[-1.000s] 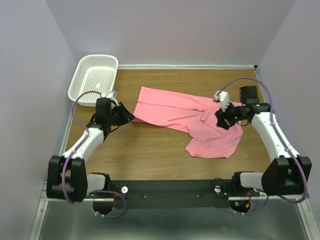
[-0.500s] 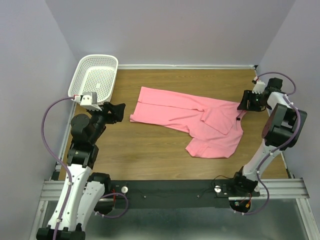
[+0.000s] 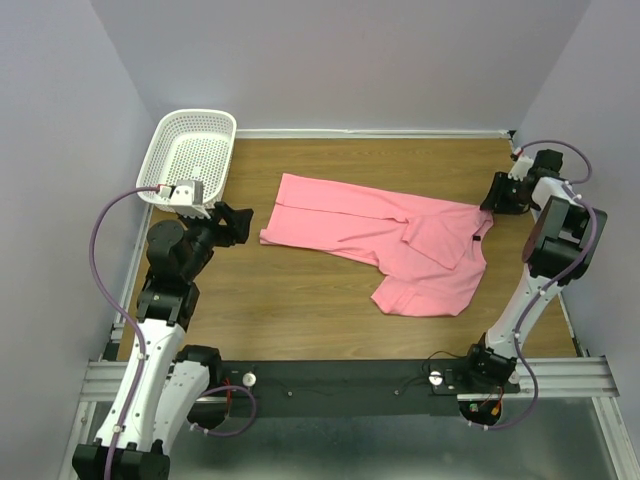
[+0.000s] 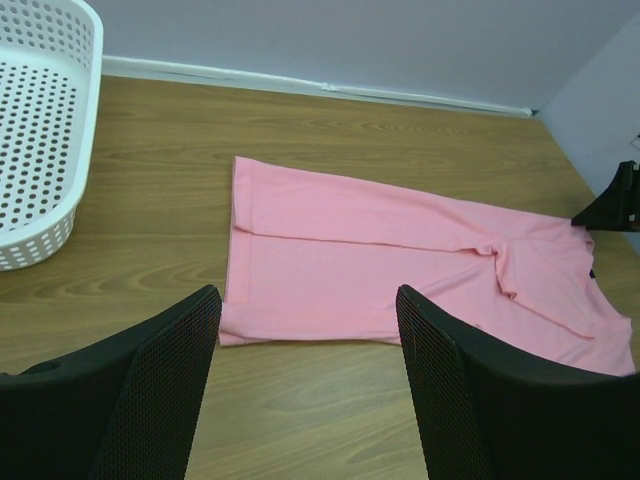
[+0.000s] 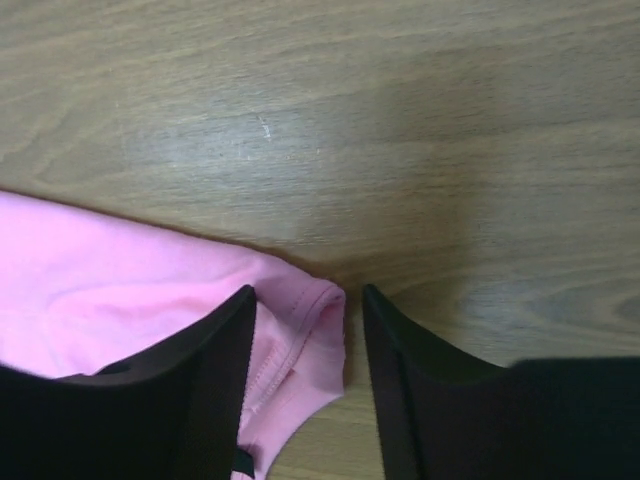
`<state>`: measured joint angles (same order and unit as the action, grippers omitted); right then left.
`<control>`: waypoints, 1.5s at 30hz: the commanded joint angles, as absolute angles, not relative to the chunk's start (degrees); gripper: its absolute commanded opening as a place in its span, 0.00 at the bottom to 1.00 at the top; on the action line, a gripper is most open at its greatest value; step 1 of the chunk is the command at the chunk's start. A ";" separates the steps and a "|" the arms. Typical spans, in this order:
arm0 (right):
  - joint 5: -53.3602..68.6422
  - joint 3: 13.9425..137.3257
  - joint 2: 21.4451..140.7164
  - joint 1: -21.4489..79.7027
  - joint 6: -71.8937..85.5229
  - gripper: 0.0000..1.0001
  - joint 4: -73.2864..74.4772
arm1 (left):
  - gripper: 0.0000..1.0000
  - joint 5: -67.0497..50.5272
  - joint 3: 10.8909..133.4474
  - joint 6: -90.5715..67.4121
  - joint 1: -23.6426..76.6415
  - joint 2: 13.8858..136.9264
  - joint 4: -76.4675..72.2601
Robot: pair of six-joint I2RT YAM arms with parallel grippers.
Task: Fold and stack the t-shirts
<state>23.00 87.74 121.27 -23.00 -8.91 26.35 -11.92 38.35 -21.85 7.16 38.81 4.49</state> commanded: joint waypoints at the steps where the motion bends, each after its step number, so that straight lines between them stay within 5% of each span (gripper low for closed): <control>1: 24.25 87.19 123.57 -23.29 -8.96 0.52 27.24 | 0.78 -13.80 38.67 -20.74 7.03 38.58 4.57; 3: 24.52 86.75 123.57 -23.29 -10.02 0.45 27.51 | 0.78 -13.80 38.58 -20.83 7.03 38.85 4.48; 8: 23.55 90.95 126.38 -23.29 -10.72 0.03 27.95 | 0.78 -13.62 38.50 -21.09 6.86 39.64 4.22; 17: 21.98 120.79 143.86 -21.45 -10.02 0.01 34.44 | 0.77 -14.85 38.93 -21.18 6.59 45.34 2.73; 23: 10.57 142.36 156.33 -15.83 -9.76 0.01 35.25 | 0.72 -16.78 41.39 -21.62 6.68 56.15 -1.30; 24: 7.15 145.43 157.31 -15.30 -9.41 0.05 34.98 | 0.71 -17.05 42.01 -21.97 6.68 60.08 -1.67; 25: 6.16 148.33 157.76 -14.60 -8.88 0.27 33.85 | 0.69 -17.05 44.01 -22.58 6.94 62.29 -1.84; 27: 5.19 146.36 156.02 -14.33 -8.53 0.55 31.83 | 0.66 -16.27 46.92 -22.94 7.47 69.39 -1.50; 29: 5.27 142.14 152.60 -14.33 -9.40 0.64 27.71 | 0.65 -15.22 52.34 -23.20 8.87 74.68 -0.71; 36: 21.87 121.49 134.75 -14.15 -16.86 0.86 26.62 | 0.63 -5.02 75.03 -22.24 12.65 103.51 8.51; 45: 34.45 96.34 119.54 -11.78 -25.57 0.90 26.46 | 0.60 -2.20 93.77 -21.53 15.20 123.46 14.67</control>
<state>27.86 101.43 120.66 -12.93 -21.43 25.91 -4.82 89.45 -22.41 13.65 119.94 10.44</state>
